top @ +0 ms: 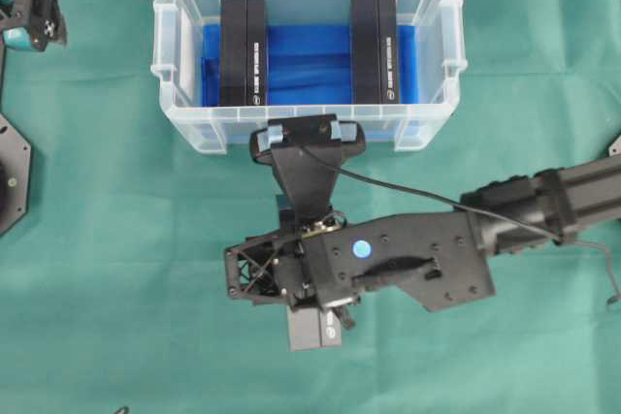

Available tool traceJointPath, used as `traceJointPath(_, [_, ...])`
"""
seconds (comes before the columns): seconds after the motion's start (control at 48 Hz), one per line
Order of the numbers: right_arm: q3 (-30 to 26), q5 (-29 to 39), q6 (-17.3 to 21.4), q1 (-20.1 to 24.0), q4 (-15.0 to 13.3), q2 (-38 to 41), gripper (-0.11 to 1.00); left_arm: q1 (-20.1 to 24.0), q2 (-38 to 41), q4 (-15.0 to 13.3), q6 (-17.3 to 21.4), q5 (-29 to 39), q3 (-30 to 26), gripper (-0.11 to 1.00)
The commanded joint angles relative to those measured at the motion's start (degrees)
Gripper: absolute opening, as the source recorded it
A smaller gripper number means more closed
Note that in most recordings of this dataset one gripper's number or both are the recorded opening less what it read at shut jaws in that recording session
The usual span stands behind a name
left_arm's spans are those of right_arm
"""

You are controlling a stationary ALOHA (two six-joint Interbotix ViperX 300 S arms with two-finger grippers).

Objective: Take out the box from the case.
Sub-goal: 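Carry the box pair toward the front and lower it onto the table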

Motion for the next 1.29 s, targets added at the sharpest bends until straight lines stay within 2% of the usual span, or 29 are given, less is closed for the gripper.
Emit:
traceJointPath(0.0, [2.29,-3.43,0.18,-0.44,0.53,-1.49,0.68,-0.09,-0.18,0.09,0.09,-0.09,-0.79,0.93])
traceJointPath(0.167, [8.26,-10.11,0.35,-1.23,0.62,-1.49,0.68,-0.09,-0.18,0.09,0.18,-0.09,-0.79,0.93])
traceJointPath(0.313, [10.55,-11.69,0.35,-1.93,0.79,-1.49,0.68,-0.09,-0.18,0.09,0.26,-0.09,-0.70,0.93])
traceJointPath(1.271, [10.81,-11.16,0.00,-1.85,0.18,-1.49,0.68,-0.09,-0.18,0.09,1.32,-0.18,-0.35,0.93])
